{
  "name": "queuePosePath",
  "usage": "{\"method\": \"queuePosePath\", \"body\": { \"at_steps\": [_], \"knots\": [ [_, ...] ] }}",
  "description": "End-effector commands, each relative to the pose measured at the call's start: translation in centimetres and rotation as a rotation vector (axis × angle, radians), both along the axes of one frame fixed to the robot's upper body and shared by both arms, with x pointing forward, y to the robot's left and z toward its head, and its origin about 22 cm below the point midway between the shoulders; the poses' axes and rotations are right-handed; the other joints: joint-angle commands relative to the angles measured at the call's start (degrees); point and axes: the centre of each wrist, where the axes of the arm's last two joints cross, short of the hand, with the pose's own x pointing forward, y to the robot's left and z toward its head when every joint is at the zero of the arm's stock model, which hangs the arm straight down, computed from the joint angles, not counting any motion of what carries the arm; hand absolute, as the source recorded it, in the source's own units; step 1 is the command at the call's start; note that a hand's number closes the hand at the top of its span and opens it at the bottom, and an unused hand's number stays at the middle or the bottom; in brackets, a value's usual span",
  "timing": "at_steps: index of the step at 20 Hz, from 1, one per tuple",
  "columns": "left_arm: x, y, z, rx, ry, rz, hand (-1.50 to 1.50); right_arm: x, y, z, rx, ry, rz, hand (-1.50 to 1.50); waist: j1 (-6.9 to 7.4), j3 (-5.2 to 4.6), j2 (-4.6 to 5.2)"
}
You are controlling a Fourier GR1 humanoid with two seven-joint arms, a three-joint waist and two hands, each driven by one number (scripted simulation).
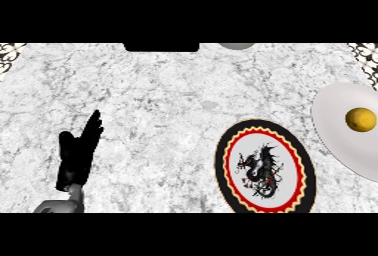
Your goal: Pick the lemon from the plate and place it in the plate
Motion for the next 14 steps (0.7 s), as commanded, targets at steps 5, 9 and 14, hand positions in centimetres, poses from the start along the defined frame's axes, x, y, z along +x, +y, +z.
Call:
{"method": "queuePosePath", "body": {
  "at_steps": [5,9,14],
  "knots": [
    [0.4,-1.0,-2.2,0.019,0.009,-0.011,0.0,-1.2,-0.4,-1.7,-0.029,0.013,-0.061,-1.5,0.1,0.03,0.15],
    [-1.5,1.2,-1.4,-0.018,0.005,-0.012,0.0,-0.9,-1.0,-0.4,-0.055,0.062,-0.093,-1.5,0.23,0.01,0.02],
    [-0.3,0.7,0.0,0.001,0.003,-0.012,0.0,-2.0,-1.9,-0.6,-0.08,0.088,-0.118,-1.5,0.41,0.06,0.13]
  ]
}}
